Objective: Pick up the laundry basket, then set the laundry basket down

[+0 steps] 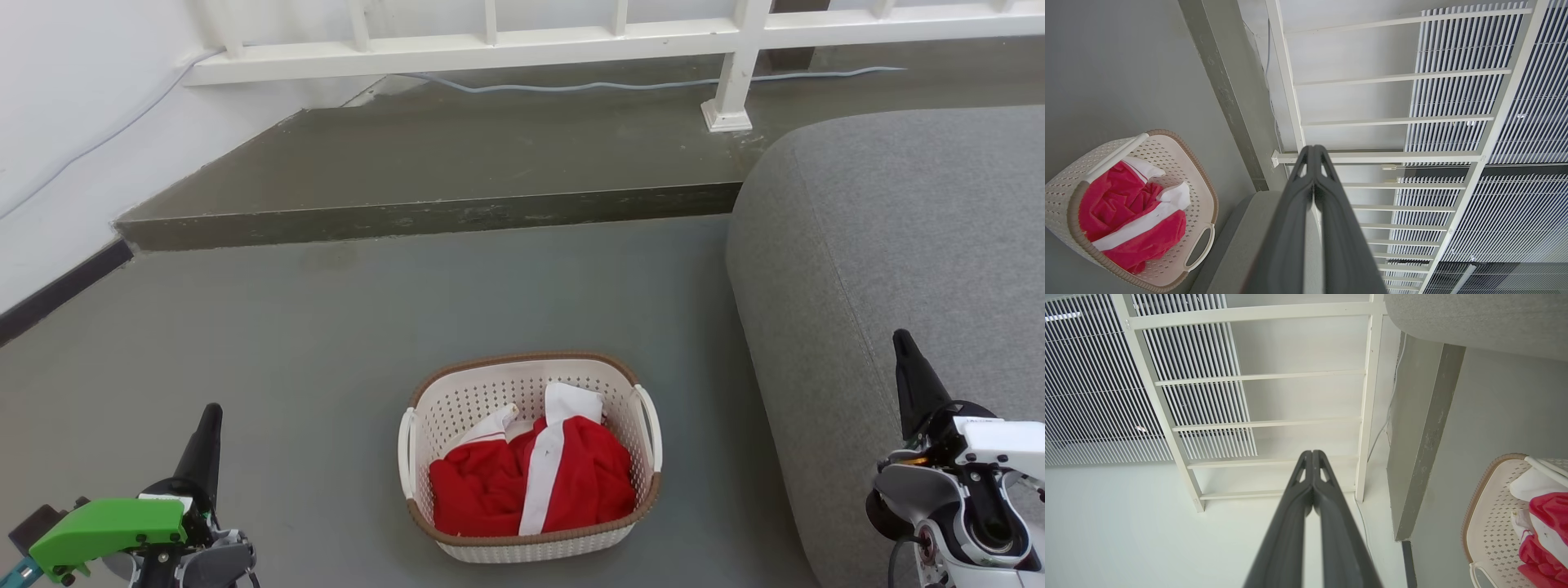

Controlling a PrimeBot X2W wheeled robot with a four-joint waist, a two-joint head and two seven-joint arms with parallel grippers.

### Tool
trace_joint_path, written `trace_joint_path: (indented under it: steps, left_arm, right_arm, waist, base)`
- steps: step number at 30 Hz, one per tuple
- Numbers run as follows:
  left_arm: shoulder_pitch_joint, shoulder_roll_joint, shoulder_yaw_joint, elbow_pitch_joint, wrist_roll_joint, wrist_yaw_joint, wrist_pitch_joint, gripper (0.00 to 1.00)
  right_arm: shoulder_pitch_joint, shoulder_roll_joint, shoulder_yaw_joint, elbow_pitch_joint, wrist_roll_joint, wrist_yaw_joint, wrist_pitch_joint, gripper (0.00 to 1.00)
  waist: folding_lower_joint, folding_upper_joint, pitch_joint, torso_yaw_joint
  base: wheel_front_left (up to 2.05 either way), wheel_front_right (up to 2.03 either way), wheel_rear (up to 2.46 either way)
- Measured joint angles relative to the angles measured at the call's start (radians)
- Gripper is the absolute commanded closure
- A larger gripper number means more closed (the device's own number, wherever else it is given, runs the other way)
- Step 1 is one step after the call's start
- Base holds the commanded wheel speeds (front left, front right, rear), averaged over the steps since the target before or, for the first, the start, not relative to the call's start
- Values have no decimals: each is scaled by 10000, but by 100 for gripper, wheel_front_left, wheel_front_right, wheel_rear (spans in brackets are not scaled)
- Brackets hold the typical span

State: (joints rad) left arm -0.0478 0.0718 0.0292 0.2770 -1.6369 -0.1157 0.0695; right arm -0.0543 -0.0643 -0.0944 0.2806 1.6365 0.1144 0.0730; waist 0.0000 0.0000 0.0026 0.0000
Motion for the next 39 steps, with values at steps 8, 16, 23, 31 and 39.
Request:
trace_joint_path:
  steps: [8,16,23,31,39]
  left_arm:
    - [-48,-4,4,8,0,0,2,100]
    - [-87,-6,10,13,0,-2,2,100]
    - [-91,-8,13,19,0,-71,2,100]
    - [-92,-10,17,25,0,-73,4,100]
    - [-93,-12,21,33,0,-73,12,100]
  right_arm:
    - [-2,2,-6,6,0,0,44,100]
    - [-3,4,-8,13,0,0,69,100]
    - [-4,8,-12,17,0,2,69,100]
    - [-4,10,-13,23,0,2,69,100]
    - [-5,12,-17,25,0,2,69,100]
  waist:
    - [0,0,0,0]
    - [0,0,-1,0]
    - [0,0,-1,0]
    - [0,0,-1,0]
    - [0,0,-2,0]
  base:
    - [0,0,0]
    - [0,0,0]
    - [0,0,0]
    - [0,0,0]
    - [0,0,0]
